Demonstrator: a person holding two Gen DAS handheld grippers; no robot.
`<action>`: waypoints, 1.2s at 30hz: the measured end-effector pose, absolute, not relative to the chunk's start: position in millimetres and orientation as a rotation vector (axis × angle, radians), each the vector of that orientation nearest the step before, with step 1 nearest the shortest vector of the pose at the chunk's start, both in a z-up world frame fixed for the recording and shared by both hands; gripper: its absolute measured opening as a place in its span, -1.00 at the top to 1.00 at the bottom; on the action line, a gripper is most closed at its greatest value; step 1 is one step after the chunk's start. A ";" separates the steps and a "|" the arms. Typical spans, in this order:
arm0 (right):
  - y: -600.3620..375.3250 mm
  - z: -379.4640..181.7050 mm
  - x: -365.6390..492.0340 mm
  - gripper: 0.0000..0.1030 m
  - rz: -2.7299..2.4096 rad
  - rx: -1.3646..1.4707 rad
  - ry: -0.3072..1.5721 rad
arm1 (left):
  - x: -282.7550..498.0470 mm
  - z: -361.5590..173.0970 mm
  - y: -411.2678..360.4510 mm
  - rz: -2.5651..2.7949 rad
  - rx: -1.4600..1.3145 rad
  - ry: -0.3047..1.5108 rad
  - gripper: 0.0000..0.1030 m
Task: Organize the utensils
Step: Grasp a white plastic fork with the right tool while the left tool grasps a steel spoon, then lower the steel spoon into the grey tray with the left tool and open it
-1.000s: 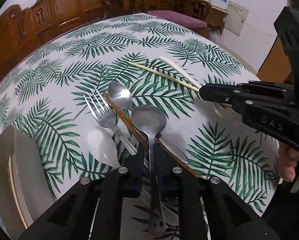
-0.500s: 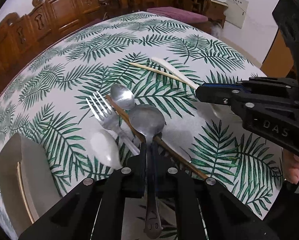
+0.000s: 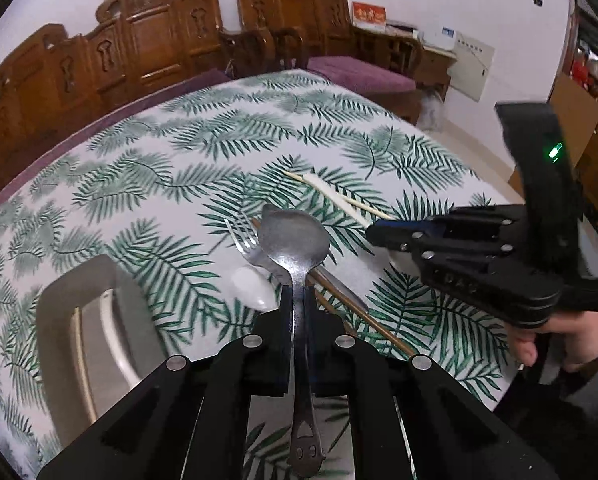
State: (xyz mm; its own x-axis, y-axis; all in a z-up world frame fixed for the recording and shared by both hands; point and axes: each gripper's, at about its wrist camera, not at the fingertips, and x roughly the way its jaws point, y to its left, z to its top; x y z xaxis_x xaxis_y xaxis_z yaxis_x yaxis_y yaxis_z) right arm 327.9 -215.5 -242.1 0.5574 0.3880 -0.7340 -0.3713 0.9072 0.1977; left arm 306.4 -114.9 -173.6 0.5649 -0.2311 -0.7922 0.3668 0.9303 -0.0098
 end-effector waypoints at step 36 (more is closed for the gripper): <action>-138.2 -229.5 311.5 0.86 0.578 -0.097 0.841 | 308.6 -201.8 36.1 -0.085 0.039 0.949 0.91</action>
State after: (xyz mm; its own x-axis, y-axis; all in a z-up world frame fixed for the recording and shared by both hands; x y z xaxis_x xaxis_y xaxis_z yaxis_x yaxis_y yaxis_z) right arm 311.5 -138.2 -229.5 0.5232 0.4446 -0.7270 -0.5189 0.8429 0.1420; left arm 308.6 36.1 -201.8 0.5794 -0.0560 -0.8131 0.0902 0.9959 -0.0044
